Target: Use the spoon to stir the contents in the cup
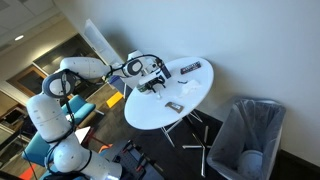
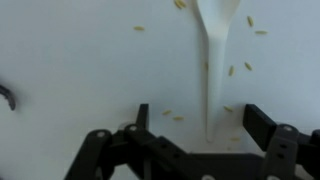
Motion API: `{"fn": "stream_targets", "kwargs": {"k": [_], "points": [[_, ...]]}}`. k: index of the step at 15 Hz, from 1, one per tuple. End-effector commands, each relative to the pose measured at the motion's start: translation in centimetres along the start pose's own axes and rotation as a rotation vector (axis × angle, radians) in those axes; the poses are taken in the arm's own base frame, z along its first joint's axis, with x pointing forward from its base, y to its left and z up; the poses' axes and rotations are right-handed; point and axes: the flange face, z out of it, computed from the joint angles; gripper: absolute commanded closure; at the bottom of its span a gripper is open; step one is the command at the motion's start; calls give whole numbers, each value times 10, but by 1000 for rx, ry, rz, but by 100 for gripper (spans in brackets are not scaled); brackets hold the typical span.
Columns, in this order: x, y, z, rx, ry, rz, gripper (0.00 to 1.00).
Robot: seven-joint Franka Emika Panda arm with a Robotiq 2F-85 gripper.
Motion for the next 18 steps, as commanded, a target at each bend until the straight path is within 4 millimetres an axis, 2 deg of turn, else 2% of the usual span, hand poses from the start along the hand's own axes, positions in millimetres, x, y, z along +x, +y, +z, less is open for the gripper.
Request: {"fn": "stream_targets", "kwargs": {"k": [1, 9, 12, 15, 18], "points": [[2, 6, -5, -5, -29, 28, 34], [2, 11, -14, -4, -21, 36, 97], [1, 11, -14, 1, -25, 39, 99], [-3, 5, -26, 4, -18, 45, 97], [-15, -5, -69, 1, 52, 47, 97]]}}
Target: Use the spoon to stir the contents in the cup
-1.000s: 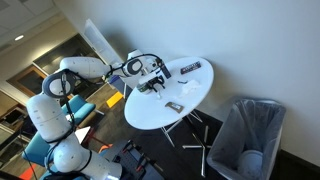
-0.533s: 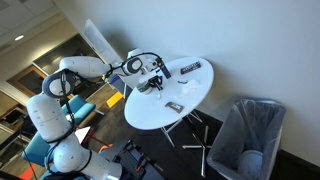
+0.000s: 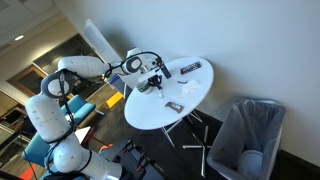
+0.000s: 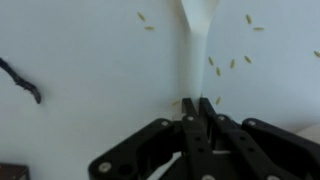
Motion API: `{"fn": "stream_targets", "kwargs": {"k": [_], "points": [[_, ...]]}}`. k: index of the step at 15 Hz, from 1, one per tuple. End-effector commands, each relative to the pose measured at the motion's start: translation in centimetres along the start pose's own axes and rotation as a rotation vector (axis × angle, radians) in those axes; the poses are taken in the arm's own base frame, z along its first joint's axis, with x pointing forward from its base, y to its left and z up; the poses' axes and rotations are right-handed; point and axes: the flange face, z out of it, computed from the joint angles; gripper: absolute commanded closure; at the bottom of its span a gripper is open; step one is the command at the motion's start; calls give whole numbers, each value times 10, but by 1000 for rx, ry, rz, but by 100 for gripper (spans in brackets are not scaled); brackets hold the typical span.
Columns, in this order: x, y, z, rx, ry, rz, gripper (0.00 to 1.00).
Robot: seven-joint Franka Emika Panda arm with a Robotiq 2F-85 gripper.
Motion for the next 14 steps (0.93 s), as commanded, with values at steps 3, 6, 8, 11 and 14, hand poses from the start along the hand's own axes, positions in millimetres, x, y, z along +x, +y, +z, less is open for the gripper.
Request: {"fn": "stream_targets", "kwargs": {"k": [3, 6, 8, 11, 14], "points": [[-29, -24, -101, -18, 120, 36, 97], [-48, -38, -157, -52, 196, 43, 97], [-61, -48, -186, -58, 253, 22, 97], [-78, -59, -211, -10, 393, -111, 97], [-95, -55, -210, 54, 521, -220, 97]]}}
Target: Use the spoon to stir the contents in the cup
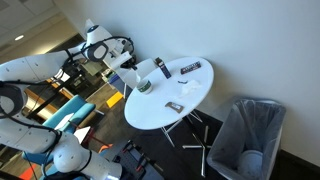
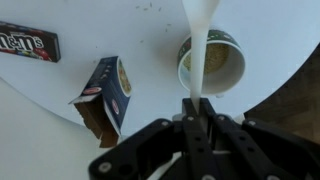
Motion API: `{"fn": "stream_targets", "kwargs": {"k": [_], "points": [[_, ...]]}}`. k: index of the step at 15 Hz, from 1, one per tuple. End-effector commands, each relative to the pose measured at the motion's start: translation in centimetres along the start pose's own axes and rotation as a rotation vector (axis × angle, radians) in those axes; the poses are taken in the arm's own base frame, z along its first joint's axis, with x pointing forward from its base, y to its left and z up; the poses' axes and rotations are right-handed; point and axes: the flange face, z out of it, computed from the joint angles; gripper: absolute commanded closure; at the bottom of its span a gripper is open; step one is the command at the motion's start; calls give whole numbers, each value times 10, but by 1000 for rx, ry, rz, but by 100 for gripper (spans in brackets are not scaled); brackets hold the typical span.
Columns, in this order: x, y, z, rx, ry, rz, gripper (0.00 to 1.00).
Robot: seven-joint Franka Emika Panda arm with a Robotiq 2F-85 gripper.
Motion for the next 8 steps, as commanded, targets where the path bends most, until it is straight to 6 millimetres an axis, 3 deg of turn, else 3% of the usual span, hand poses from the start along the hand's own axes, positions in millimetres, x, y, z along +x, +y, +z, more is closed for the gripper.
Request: {"fn": "stream_targets", "kwargs": {"k": [1, 8], "points": [[-24, -2, -4, 88, 132, -119, 97], [-71, 21, 30, 319, 396, -294, 97]]}}
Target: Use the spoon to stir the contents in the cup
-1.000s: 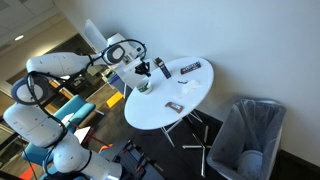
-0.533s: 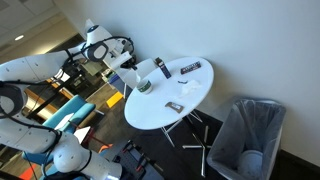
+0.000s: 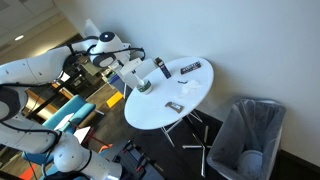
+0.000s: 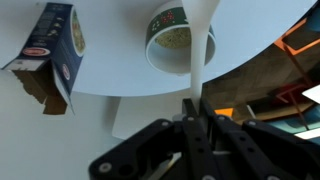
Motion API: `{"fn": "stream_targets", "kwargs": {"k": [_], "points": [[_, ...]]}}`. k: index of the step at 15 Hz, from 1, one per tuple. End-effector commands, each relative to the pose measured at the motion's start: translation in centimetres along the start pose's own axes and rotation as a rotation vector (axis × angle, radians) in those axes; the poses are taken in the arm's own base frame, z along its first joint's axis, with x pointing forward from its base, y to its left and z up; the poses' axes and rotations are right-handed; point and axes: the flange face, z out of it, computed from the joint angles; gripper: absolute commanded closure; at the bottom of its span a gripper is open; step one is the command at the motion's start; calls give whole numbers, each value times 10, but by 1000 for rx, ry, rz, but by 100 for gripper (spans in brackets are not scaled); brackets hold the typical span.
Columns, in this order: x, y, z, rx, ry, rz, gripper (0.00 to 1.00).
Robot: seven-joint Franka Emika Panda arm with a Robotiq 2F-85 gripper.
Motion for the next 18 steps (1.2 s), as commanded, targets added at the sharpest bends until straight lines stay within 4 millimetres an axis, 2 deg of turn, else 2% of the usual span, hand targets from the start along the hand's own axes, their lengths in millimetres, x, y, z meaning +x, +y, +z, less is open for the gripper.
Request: {"fn": "stream_targets", "kwargs": {"k": [1, 4, 5, 7, 12, 15, 18], "points": [[-8, 0, 3, 40, 35, -13, 90], [-21, 2, 8, 87, 74, -21, 90], [-22, 5, 10, 96, 95, -16, 97], [-23, 9, 13, 79, 162, -39, 97], [-28, 18, 22, 27, 435, -156, 97], [-30, 22, 43, 41, 583, -223, 97], [-35, 23, 74, 116, 679, -241, 97]]}}
